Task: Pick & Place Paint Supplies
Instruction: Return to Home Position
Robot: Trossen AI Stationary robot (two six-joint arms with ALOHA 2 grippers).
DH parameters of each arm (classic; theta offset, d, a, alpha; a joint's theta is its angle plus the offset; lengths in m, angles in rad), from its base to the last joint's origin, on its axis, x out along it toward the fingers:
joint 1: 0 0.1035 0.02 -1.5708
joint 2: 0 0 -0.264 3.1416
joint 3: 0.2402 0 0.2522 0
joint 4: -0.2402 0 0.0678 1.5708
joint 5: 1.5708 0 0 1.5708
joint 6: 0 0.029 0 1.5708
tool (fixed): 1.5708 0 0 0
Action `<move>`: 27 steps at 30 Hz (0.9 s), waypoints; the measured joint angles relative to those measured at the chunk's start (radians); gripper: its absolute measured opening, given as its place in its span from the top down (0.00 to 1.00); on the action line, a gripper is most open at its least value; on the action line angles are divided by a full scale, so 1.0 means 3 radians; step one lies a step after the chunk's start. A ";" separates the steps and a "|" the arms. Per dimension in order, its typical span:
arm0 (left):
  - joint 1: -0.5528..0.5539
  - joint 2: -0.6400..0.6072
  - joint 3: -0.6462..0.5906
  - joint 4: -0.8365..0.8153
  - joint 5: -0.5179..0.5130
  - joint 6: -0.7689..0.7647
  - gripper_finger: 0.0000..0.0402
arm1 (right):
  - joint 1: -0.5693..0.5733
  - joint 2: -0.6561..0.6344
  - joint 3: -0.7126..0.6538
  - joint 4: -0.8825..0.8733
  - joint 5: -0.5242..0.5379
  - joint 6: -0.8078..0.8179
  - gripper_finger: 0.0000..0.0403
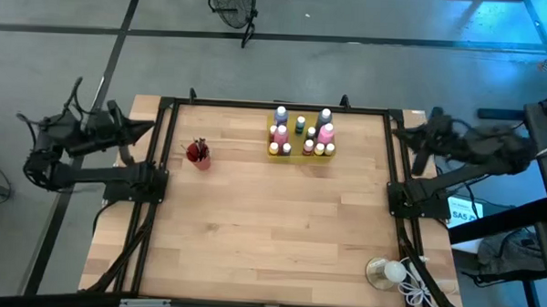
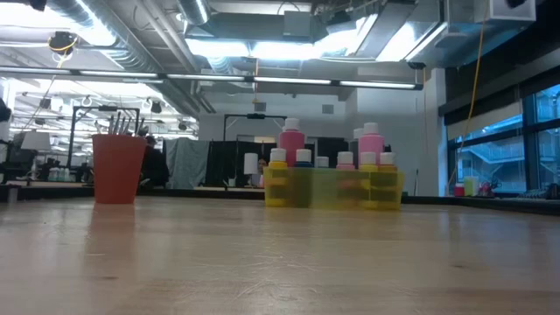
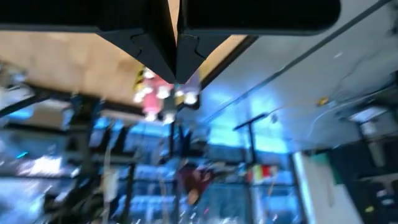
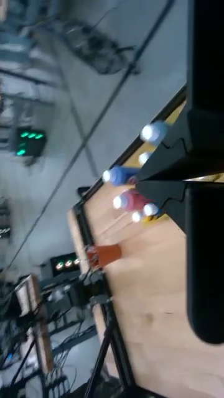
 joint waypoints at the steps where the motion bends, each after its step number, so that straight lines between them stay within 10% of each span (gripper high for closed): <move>1: 0.0000 -0.0118 -0.0088 0.0056 0.0065 0.0000 1.00 | 0.0000 -0.0074 -0.0216 0.0248 -0.0011 -0.0110 1.00; 12: -0.0004 -0.0375 -0.0935 0.0809 0.0662 -0.0148 1.00 | -0.0003 -0.0722 -0.1983 0.2505 -0.0337 -0.0626 1.00; 27: -0.0005 -0.0455 -0.2100 0.2528 0.1239 -0.0483 1.00 | -0.0009 -0.0755 -0.3139 0.4218 -0.0822 -0.0638 1.00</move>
